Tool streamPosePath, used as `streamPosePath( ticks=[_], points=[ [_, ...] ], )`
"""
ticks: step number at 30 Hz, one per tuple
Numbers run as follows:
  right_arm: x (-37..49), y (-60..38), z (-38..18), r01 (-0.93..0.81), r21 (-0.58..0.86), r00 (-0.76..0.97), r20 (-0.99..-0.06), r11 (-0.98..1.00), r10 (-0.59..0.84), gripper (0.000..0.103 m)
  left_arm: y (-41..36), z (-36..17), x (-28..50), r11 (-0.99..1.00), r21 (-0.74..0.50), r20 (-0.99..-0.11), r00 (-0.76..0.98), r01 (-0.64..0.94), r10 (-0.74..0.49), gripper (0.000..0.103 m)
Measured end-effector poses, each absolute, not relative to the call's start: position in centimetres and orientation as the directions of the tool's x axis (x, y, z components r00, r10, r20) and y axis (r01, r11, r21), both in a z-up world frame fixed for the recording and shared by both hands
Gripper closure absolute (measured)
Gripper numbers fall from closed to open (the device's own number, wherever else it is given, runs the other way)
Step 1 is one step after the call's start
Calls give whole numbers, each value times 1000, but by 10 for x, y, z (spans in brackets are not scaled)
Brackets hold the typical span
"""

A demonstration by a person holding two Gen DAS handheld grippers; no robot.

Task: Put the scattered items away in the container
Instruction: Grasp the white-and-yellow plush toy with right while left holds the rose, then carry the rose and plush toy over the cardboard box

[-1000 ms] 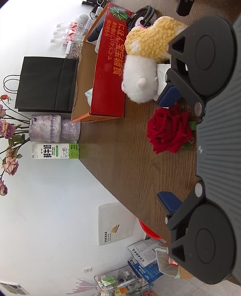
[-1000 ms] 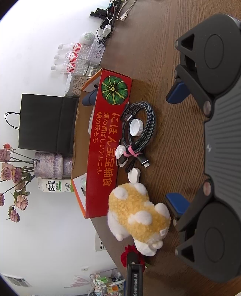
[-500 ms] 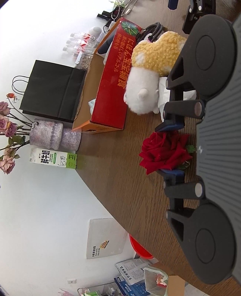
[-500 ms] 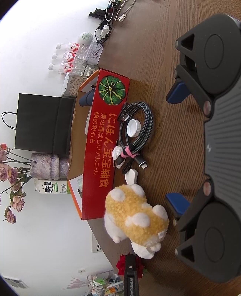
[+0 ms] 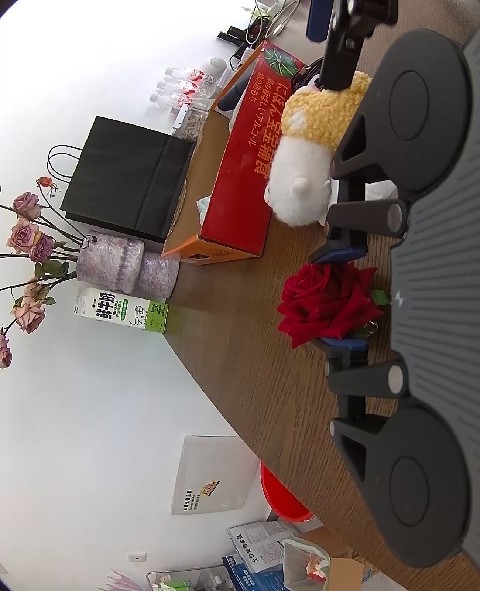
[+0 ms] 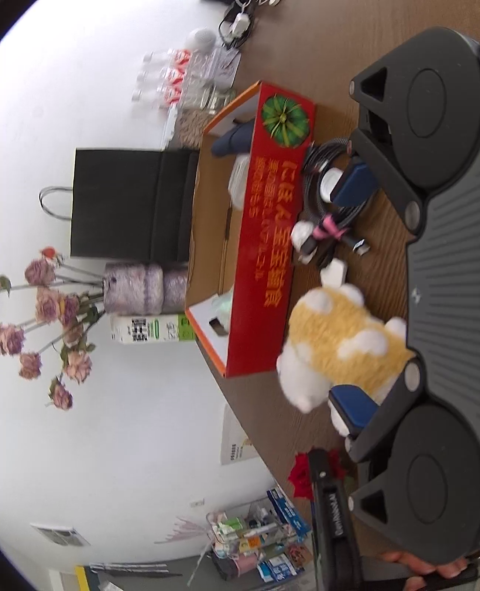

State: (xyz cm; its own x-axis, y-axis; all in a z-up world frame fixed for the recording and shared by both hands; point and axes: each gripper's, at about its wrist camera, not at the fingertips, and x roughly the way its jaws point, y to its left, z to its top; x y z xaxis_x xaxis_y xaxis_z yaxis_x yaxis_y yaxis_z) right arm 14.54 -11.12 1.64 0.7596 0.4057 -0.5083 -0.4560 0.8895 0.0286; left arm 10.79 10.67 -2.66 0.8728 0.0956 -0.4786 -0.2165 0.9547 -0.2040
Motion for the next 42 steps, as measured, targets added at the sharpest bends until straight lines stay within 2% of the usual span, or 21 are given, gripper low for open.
streamPosePath(
  ticks=[6,8,12,16,30,34,37,42],
  points=[
    [167,-85,6,-439,24,722,-585,898,369,8,107,-27,108,955,-213,-473,877,-204,82,65],
    [172,-84,-2,-424,52,701,-614,904,364,18,107,-27,108,955,-217,-472,878,-201,78,65],
    [177,-89,-13,-403,111,674,-636,909,377,54,107,-27,108,956,-221,-468,881,-192,69,65],
    [174,-100,-11,-405,172,673,-609,898,420,55,107,-27,108,956,-223,-470,880,-190,65,65],
    [165,-126,15,-403,203,738,-504,892,449,55,103,-26,107,960,-203,-465,882,-192,78,65],
    [168,-134,27,-404,199,765,-462,893,449,55,100,-16,111,952,-258,-489,872,-164,18,65],
    [171,-139,40,-403,197,786,-425,894,448,55,94,5,110,954,-273,-438,899,-127,-6,65],
    [186,-147,63,-392,200,823,-359,898,440,55,77,46,121,970,-229,-333,943,-75,-5,65]
  ],
)
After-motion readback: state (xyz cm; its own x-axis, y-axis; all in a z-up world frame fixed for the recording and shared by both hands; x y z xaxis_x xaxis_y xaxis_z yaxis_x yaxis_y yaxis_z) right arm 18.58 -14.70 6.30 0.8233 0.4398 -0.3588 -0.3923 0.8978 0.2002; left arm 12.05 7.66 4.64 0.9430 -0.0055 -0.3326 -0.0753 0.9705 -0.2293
